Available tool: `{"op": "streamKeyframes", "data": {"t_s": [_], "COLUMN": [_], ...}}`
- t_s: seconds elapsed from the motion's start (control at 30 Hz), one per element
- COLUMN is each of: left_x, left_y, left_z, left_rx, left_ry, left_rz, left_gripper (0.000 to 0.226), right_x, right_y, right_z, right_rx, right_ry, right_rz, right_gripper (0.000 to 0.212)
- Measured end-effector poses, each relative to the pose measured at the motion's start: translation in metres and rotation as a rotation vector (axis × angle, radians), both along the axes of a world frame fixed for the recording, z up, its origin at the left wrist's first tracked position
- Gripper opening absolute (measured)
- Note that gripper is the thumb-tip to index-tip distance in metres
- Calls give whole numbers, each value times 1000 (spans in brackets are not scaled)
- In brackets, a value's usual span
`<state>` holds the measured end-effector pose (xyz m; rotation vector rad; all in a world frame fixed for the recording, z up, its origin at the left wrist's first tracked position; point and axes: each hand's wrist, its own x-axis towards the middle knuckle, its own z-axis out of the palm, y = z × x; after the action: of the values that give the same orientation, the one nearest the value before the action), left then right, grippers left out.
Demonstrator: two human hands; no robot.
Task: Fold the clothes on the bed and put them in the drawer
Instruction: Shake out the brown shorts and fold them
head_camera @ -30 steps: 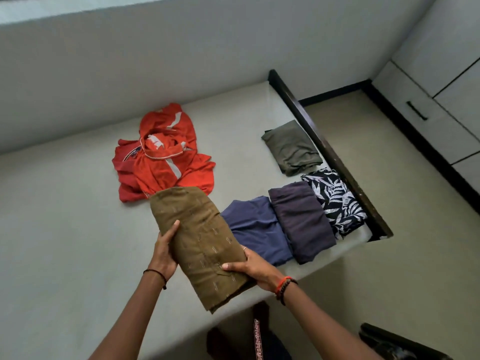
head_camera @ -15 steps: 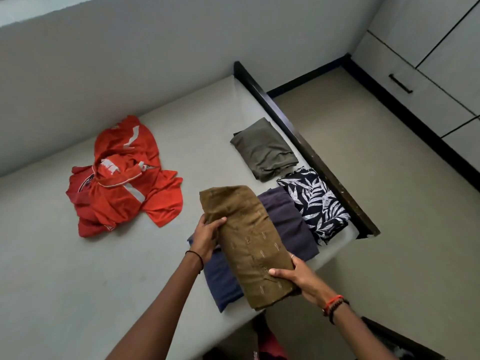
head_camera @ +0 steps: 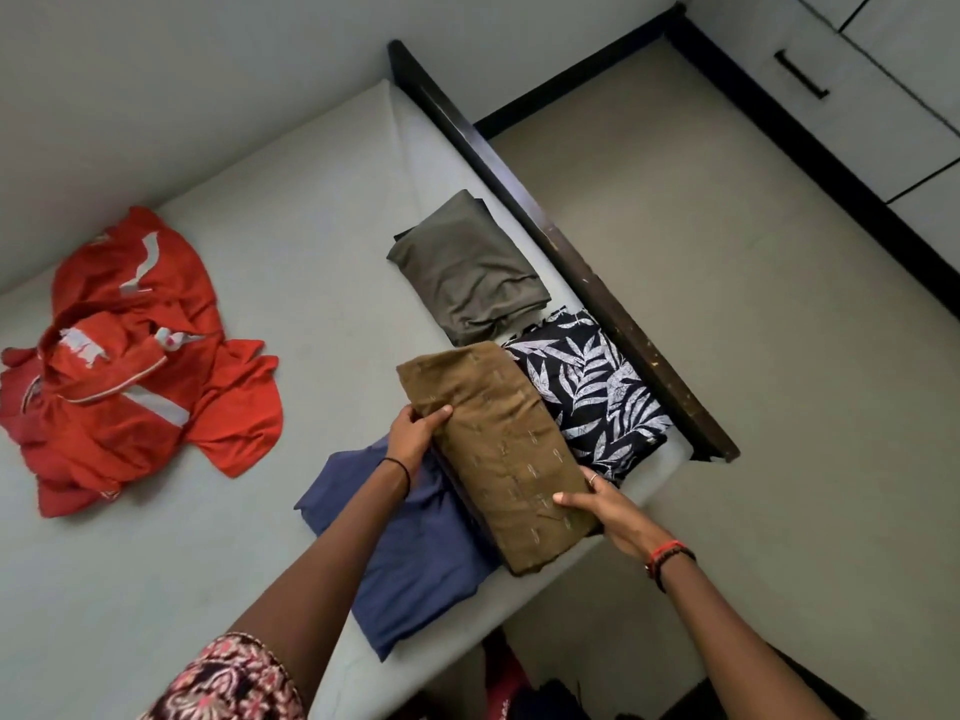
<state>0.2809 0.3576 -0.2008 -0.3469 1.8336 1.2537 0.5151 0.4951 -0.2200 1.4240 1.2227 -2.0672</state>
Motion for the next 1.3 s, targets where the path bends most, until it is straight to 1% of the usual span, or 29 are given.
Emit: {"op": "streamKeyframes", "data": {"t_s": [0.1, 0.2, 0.3, 0.4, 0.53, 0.57, 0.6, 0.73, 0.83, 0.93, 1.0, 1.03, 1.13, 1.3], "left_x": [-4, -11, -16, -21, -28, -31, -35, -68, -101, -133, -151, -158, -174, -207], "left_y": [6, 8, 7, 6, -4, -9, -16, -70, -117, -165, -196, -208, -238, -274], "left_z": [-3, -8, -7, -1, 16, 23, 29, 55, 75, 89, 93, 94, 94, 70], "left_rx": [-145, -219, -291, -289, -236, -241, -248, -262, -294, -384, -456, -488, -552, -597], "left_ry": [131, 175, 189, 166, 151, 159, 173, 249, 309, 398, 452, 479, 541, 561], "left_rz": [-83, -122, -208, -275, -319, -336, -360, -426, -393, -305, -263, -238, -163, -101], "left_gripper": [48, 56, 62, 67, 70, 67, 63, 35, 24, 21, 19, 19, 20, 22], "right_x": [-5, -13, -19, -24, -27, -27, -29, -55, -100, -162, -206, -227, -285, -365], "right_y": [1, -3, -12, -16, -8, -4, 2, 20, 16, -4, -28, -41, -81, -149], "right_z": [-5, -2, -1, 0, 8, 11, 18, 49, 72, 93, 104, 108, 105, 80], "right_rx": [48, 217, 397, 484, 563, 583, 614, 791, 934, 1064, 1095, 1097, 1053, 1101], "right_ry": [-38, -86, -152, -245, -367, -386, -390, -306, -191, -19, 97, 131, 246, 371], "right_rz": [45, 165, 230, 287, 395, 399, 390, 314, 315, 409, 511, 565, 637, 925], "right_gripper": [55, 53, 48, 49, 73, 73, 69, 36, 26, 21, 18, 16, 5, 11]}}
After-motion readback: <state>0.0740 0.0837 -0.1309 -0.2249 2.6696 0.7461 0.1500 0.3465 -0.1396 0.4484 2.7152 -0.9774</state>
